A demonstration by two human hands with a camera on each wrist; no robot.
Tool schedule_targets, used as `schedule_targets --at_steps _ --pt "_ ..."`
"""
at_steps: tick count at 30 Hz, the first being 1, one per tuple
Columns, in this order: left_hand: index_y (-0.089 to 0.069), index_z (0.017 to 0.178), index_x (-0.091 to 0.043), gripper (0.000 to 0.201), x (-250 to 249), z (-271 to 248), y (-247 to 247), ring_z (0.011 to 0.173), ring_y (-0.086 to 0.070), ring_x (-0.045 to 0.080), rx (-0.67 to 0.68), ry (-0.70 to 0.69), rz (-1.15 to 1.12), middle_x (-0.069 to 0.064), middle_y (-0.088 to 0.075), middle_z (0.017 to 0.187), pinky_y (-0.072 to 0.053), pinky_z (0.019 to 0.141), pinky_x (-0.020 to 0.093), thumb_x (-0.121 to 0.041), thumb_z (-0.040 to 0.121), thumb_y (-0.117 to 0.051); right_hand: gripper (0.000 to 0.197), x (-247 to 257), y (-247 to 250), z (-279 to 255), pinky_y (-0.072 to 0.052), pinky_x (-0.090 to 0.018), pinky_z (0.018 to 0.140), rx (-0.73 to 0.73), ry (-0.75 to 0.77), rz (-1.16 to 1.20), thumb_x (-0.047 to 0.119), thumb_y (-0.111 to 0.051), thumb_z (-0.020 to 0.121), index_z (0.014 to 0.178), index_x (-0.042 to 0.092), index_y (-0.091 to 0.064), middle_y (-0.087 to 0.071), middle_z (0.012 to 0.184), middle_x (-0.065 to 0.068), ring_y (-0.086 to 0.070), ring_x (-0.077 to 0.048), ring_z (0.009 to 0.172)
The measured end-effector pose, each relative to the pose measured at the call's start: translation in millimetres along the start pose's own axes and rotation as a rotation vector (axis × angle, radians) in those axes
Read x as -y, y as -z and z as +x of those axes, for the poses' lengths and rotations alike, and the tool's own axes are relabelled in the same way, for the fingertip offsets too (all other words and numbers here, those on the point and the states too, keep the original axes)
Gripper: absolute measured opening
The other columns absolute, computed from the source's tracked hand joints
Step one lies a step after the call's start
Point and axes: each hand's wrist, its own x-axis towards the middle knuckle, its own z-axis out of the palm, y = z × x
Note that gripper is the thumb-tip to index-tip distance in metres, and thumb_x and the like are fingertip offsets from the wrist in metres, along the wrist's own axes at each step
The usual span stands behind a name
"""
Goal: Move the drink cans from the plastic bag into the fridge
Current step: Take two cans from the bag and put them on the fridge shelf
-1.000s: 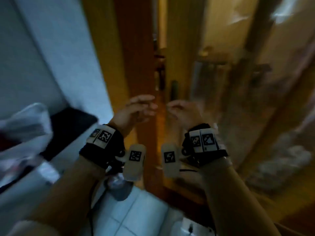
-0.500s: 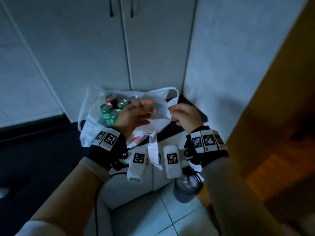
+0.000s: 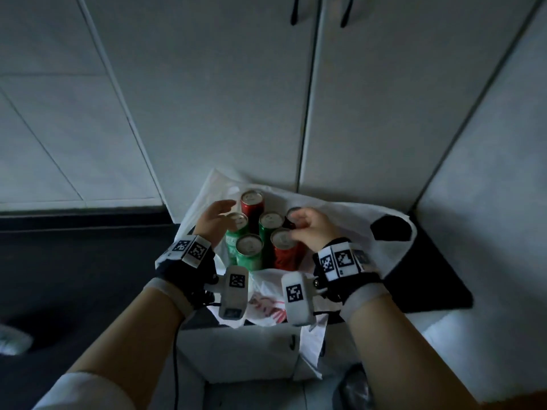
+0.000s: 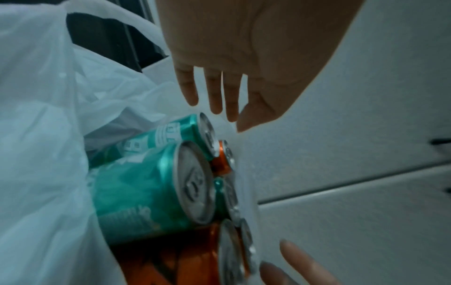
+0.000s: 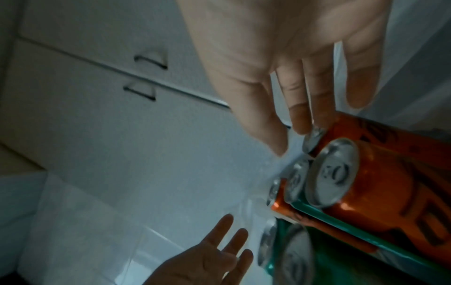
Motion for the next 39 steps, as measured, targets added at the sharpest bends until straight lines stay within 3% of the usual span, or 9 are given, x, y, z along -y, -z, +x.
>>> schedule_targets --at_steps 3,8,14,18,22,28,31,36,39 --pt "-0.047 0.128 0.0 0.063 20.7 18.4 1.8 0.053 -0.058 0.009 0.013 0.11 0.02 0.022 -0.058 0.107 -0.04 0.038 0.009 0.027 0.072 -0.04 0.056 -9.6 -13.4 16.9 -0.045 -0.031 0.089 0.187 -0.001 -0.268 0.017 -0.077 0.064 0.115 0.027 -0.053 -0.057 0.12 0.0 -0.055 -0.02 0.11" --pt "-0.037 0.132 -0.004 0.079 45.8 33.9 3.1 0.117 -0.05 0.035 0.074 0.103 0.071 0.025 -0.049 0.128 -0.05 0.076 0.032 0.033 0.063 -0.046 0.064 -28.2 -32.4 26.7 -0.045 -0.031 0.068 0.201 0.017 -0.34 0.011 -0.079 0.059 0.091 0.039 -0.031 -0.051 0.098 0.005 -0.055 -0.02 0.088" --pt "-0.039 0.13 -0.003 0.08 53.7 36.5 3.2 0.119 -0.052 0.038 -0.057 0.002 0.199 0.026 -0.05 0.13 -0.046 0.097 0.043 0.017 0.06 -0.071 0.064 -21.7 -27.1 11.3 -0.054 -0.042 0.077 0.081 0.039 -0.285 0.014 -0.079 0.058 0.095 0.033 -0.031 -0.054 0.096 0.004 -0.059 -0.022 0.087" --pt "-0.04 0.13 -0.002 0.076 31.0 28.4 16.9 0.113 -0.054 0.031 -0.109 -0.125 0.141 0.024 -0.052 0.129 -0.044 0.093 0.035 0.013 0.063 -0.073 0.071 -9.7 -11.3 -6.6 -0.051 -0.039 0.081 -0.05 0.055 -0.039 0.01 -0.082 0.055 0.102 0.033 -0.035 -0.054 0.103 0.006 -0.057 -0.021 0.096" --pt "-0.046 0.125 -0.004 0.069 -11.7 9.2 32.7 0.11 -0.056 0.03 -0.104 -0.243 0.028 0.024 -0.056 0.125 -0.047 0.096 0.046 0.014 0.063 -0.071 0.073 10.0 7.9 -29.3 -0.047 -0.032 0.086 -0.231 0.069 0.155 0.006 -0.086 0.045 0.104 0.028 -0.049 -0.059 0.105 0.003 -0.057 -0.02 0.099" --pt "-0.052 0.12 -0.01 0.046 -67.4 -78.0 31.2 0.091 -0.058 0.017 0.214 -0.3 -0.22 -0.002 -0.062 0.094 -0.052 0.08 0.038 0.005 0.077 -0.062 0.065 25.9 31.7 -110.5 -0.049 -0.029 0.079 -0.35 0.159 0.425 -0.006 -0.084 0.042 0.1 0.015 -0.062 -0.067 0.094 -0.004 -0.063 -0.018 0.086" --pt "-0.056 0.11 -0.017 0.042 -68.2 -128.4 16.9 0.087 -0.061 0.023 0.411 -0.282 -0.265 0.002 -0.064 0.089 -0.048 0.086 0.051 -0.006 0.07 -0.066 0.052 17.0 42.5 -176.4 -0.052 -0.029 0.081 -0.42 0.183 0.489 -0.008 -0.081 0.048 0.091 0.019 -0.067 -0.069 0.087 -0.002 -0.065 -0.012 0.08" --pt "-0.062 0.102 -0.022 0.039 -51.4 -212.4 -38.0 0.078 -0.064 0.017 0.753 -0.279 -0.262 -0.007 -0.069 0.078 -0.054 0.065 0.033 -0.012 0.065 -0.063 0.049 -20.4 60.7 -299.3 -0.053 -0.032 0.083 -0.626 0.1 0.52 0.002 -0.083 0.047 0.089 0.024 -0.069 -0.071 0.087 0.002 -0.067 -0.016 0.086" --pt "-0.058 0.108 -0.009 0.036 -42.8 -267.2 -78.9 0.082 -0.067 0.018 0.921 -0.249 -0.243 0.001 -0.071 0.085 -0.055 0.071 0.039 -0.001 0.074 -0.063 0.048 -44.3 73.1 -372.6 -0.052 -0.03 0.083 -0.775 0.023 0.502 -0.002 -0.081 0.053 0.09 0.025 -0.067 -0.069 0.09 0.003 -0.065 -0.014 0.087"
